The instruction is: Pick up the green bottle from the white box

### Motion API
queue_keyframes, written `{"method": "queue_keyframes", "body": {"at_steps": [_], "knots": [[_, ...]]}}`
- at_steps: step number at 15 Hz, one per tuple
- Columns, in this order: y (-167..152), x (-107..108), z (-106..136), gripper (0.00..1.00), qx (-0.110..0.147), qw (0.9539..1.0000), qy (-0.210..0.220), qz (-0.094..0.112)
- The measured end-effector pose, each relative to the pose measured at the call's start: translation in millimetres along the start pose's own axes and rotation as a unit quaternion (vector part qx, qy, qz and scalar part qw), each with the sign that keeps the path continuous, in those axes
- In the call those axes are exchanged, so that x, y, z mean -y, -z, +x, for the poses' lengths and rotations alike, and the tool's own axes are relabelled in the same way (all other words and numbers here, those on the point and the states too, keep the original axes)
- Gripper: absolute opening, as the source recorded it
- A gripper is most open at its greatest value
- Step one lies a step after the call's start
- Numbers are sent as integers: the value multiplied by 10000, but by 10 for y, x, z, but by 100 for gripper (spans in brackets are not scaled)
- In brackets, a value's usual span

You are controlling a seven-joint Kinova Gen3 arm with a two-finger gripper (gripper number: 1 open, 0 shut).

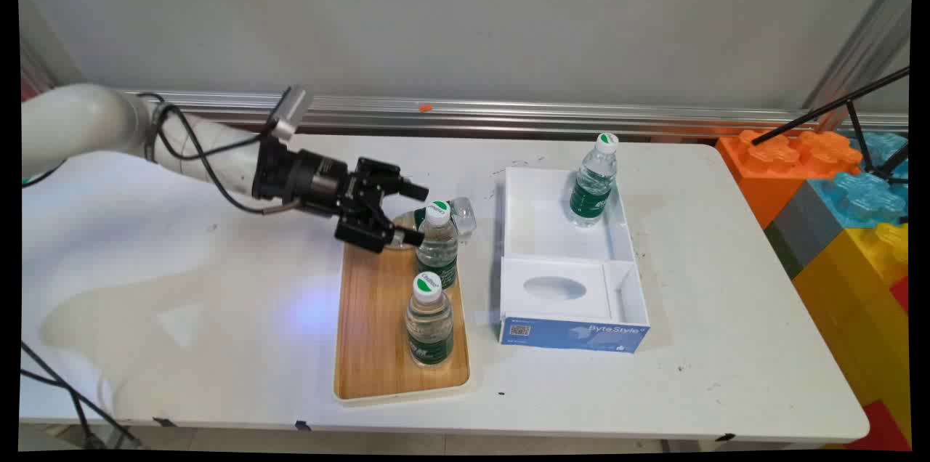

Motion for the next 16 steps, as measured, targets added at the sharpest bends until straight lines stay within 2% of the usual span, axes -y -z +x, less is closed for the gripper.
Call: {"method": "queue_keyframes", "body": {"at_steps": [10,16], "knots": [[-24,368,562,100,-339,9985,-322,296],[-336,644,638,100,-472,9970,-422,449]]}}
